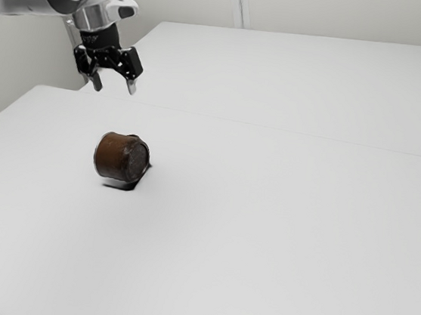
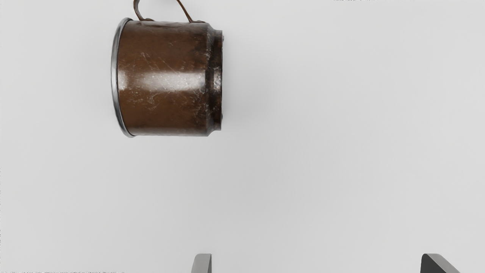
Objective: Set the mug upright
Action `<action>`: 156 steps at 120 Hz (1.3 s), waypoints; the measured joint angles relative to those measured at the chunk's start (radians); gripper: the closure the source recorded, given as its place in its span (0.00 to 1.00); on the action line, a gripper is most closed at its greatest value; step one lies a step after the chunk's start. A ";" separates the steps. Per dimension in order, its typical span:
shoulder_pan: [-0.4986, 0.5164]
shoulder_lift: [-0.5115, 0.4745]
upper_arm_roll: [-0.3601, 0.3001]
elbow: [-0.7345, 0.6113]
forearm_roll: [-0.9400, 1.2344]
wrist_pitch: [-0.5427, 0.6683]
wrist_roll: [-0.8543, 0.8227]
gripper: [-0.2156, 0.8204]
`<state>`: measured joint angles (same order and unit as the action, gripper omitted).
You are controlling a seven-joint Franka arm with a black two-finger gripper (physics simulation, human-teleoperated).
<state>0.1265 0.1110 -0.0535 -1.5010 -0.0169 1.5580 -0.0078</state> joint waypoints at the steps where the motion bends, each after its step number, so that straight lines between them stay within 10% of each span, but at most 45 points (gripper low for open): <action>1: 0.005 0.001 0.000 0.000 -0.003 0.000 0.002 0.21; 156: 0.496 0.491 -0.149 0.165 -0.367 0.033 0.585 0.21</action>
<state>0.6223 0.6021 -0.2023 -1.3358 -0.3838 1.5906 0.5768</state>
